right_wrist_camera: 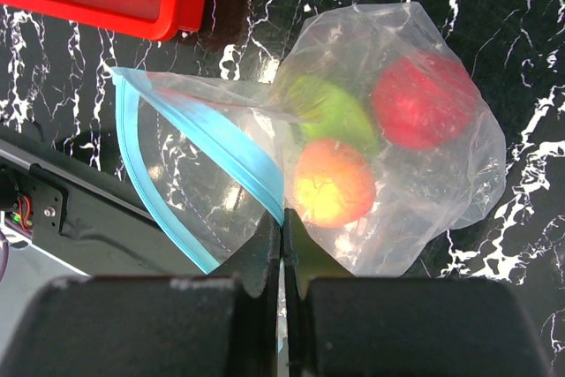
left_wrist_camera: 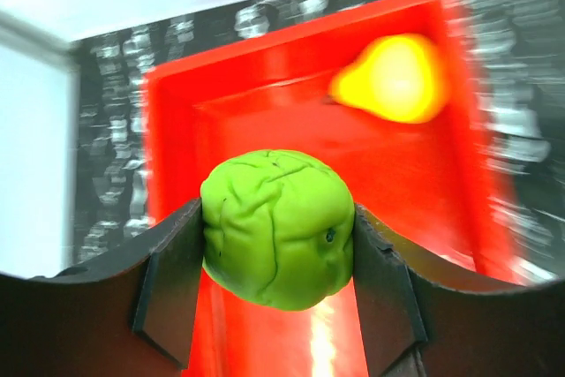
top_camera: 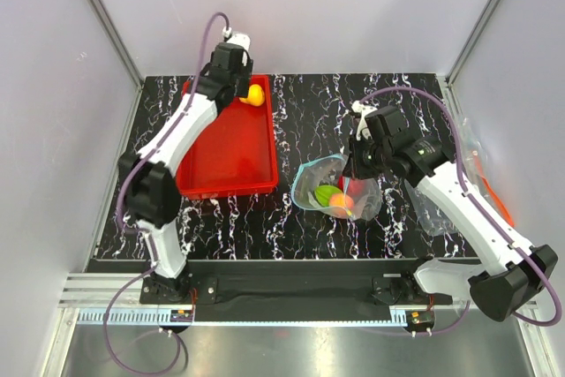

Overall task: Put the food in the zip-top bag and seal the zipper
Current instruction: Pick up the fake fruit from the bin, then place the fake fruit in the zipper food storage bag.

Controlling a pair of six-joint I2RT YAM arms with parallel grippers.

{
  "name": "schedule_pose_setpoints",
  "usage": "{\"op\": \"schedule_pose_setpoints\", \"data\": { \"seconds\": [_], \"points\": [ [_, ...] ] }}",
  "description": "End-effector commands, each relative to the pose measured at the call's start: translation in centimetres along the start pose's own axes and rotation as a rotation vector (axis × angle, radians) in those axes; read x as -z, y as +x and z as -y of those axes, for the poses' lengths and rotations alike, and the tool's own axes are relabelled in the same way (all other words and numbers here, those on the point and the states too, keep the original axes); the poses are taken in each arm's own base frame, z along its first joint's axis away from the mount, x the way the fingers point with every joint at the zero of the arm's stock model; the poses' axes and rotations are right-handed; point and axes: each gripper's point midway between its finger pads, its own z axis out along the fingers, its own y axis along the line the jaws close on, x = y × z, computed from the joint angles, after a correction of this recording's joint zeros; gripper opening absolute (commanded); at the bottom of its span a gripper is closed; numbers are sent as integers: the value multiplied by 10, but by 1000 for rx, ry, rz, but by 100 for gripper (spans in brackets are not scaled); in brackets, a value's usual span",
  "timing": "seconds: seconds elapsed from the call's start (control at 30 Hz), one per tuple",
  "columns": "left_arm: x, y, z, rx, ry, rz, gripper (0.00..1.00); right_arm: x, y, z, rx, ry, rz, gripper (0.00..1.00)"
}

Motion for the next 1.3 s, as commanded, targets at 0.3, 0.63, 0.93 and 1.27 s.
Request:
{"op": "schedule_pose_setpoints", "data": {
  "seconds": [0.3, 0.63, 0.93, 1.27],
  "points": [
    [224, -18, 129, 335, 742, 224, 26, 15, -21, 11, -34, 83, 86, 0],
    [326, 10, 175, 376, 1089, 323, 27, 22, -20, 10, -43, 78, 109, 0],
    [334, 25, 221, 352, 1159, 248, 28, 24, -20, 10, -39, 81, 107, 0],
    [301, 47, 273, 248, 1085, 172, 90, 29, -25, 13, -42, 103, 125, 0]
  ]
}}
